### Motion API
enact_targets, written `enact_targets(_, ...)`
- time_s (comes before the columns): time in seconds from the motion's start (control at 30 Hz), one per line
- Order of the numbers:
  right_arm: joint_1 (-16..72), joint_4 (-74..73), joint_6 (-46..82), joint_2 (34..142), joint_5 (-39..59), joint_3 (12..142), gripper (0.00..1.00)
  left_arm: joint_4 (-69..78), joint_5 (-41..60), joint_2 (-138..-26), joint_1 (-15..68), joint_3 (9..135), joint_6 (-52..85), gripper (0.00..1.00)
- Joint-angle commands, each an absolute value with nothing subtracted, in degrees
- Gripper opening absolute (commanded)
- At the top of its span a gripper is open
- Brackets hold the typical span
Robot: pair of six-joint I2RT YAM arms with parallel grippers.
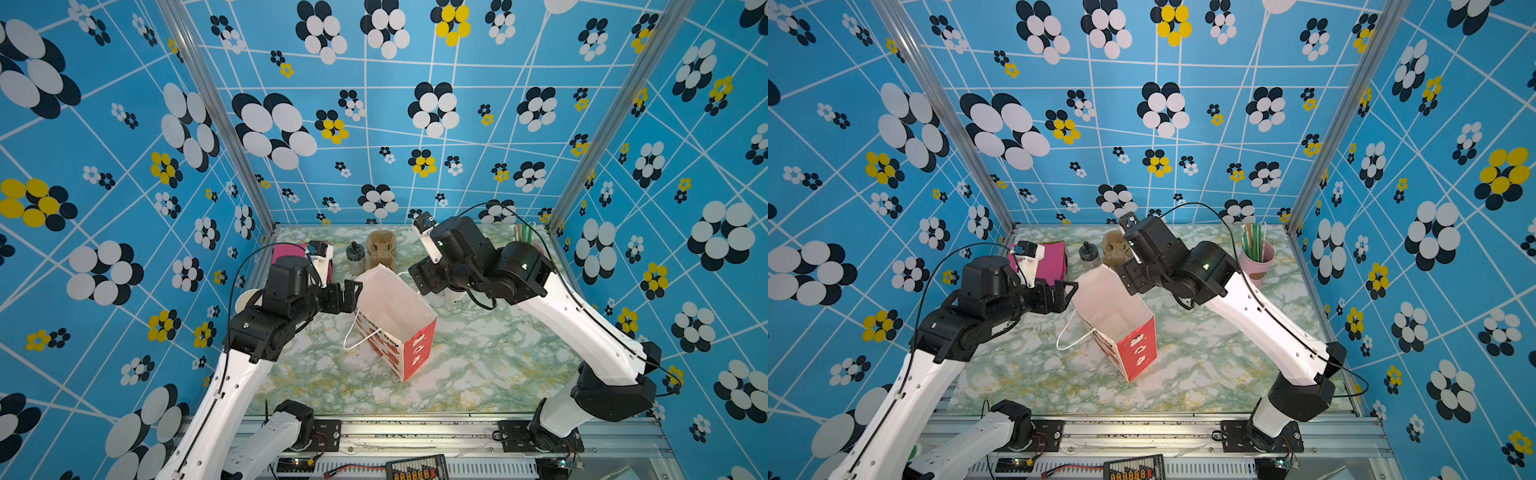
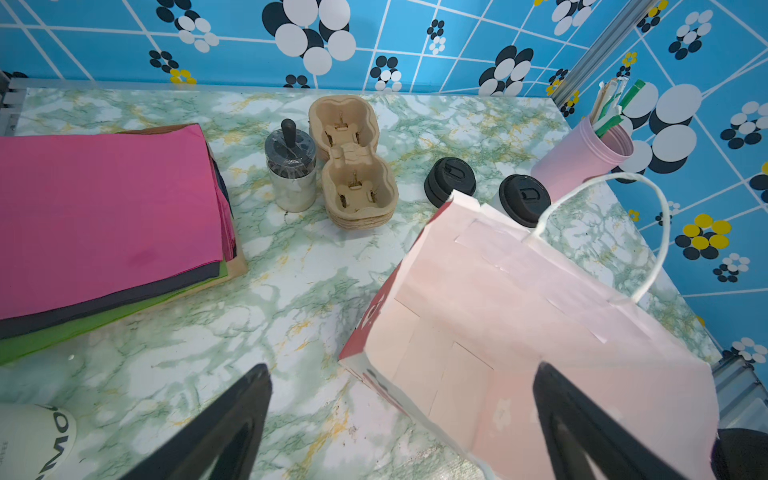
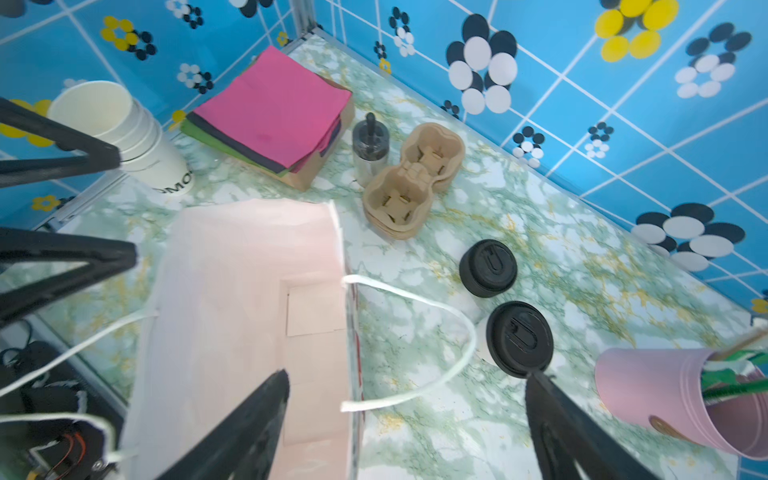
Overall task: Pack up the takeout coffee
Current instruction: 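Move the right gripper over the stacked cardboard cup carriers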
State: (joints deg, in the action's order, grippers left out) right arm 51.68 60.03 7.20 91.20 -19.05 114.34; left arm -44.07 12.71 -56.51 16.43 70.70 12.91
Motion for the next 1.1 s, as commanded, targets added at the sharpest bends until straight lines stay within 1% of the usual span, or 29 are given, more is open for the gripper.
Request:
enact_targets(0.0, 45.64, 52.33, 7.14, 87.80, -14.62, 109.51, 0.93, -47.61, 20.86, -61.76, 14.52, 75.19, 7.99, 0.98)
enact_targets(0.17, 35.62, 47.22, 8.58, 86.08, -8.07, 104.25, 0.93, -50.23, 20.98, -68.15, 14.67, 79.26, 4.83, 0.87)
enact_targets(0.37, 27.79, 41.78, 11.43, 89.73, 0.04, 101.36, 0.93, -50.55, 17.14, -72.31, 14.98, 79.73, 2.90, 0.71)
enact_targets(0.5, 25.84, 40.66, 13.70, 94.92, 3.26, 102.93, 0.93, -49.90, 16.30, -74.12, 16.03, 79.87, 2.22, 0.50)
enact_targets(0.7, 25.47, 40.80, 15.79, 102.55, 5.54, 107.13, 0.93, -52.78, 13.46, -74.02, 16.92, 80.51, 0.97, 0.19)
enact_targets(0.83, 25.54, 40.61, 17.98, 107.45, 7.12, 109.73, 0.88, -54.81, 8.95, -69.87, 16.80, 78.84, 1.70, 0.03)
enact_targets(0.9, 25.67, 40.05, 19.27, 109.79, 8.06, 110.74, 0.86, -55.87, 6.65, -67.36, 16.29, 77.59, 2.38, 0.00)
enact_targets(1.07, 26.94, 39.94, 20.56, 115.45, 7.81, 114.18, 0.81, -57.18, 4.57, -60.06, 12.69, 72.01, 4.90, 0.00)
